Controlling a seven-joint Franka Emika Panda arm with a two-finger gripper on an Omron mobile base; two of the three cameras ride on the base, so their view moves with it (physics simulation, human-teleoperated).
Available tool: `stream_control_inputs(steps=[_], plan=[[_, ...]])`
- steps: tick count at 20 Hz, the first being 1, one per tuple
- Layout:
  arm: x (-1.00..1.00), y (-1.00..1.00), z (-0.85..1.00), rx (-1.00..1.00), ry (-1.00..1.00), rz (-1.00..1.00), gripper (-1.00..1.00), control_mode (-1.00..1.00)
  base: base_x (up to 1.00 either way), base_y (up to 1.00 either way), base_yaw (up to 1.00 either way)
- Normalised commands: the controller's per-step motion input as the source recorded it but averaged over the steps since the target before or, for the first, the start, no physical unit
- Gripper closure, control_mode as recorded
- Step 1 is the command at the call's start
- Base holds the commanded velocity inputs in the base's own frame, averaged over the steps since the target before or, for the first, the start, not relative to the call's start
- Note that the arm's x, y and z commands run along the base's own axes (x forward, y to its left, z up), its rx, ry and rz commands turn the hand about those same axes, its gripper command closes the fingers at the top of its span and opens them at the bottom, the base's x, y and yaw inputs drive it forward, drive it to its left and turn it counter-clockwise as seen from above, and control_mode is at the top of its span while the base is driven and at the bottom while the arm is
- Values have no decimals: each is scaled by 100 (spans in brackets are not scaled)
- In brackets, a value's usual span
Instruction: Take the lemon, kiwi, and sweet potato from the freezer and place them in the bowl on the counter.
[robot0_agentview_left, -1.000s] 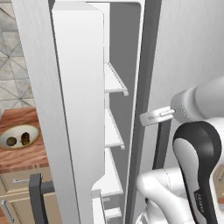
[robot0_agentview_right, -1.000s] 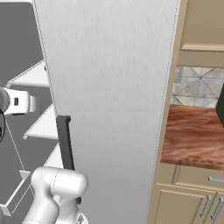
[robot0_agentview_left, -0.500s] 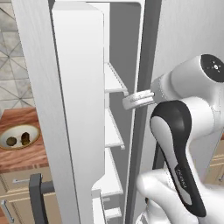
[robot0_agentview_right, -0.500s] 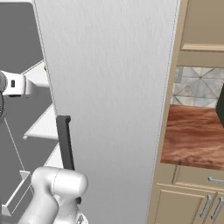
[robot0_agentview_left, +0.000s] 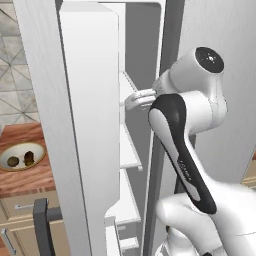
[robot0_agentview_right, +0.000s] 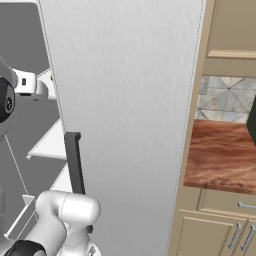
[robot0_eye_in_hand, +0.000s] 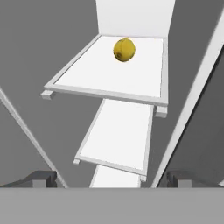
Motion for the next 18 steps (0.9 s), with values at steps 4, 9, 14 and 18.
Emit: stream_control_inputs(steps=[4, 9, 14, 18], plan=[[89, 15, -5, 0, 0, 0, -100, -100, 0, 0, 0], [91, 8, -7, 0, 0, 0, -100, -100, 0, 0, 0], [71, 24, -20, 0, 0, 0, -100, -100, 0, 0, 0], [62, 29, -18, 0, 0, 0, -100, -100, 0, 0, 0]])
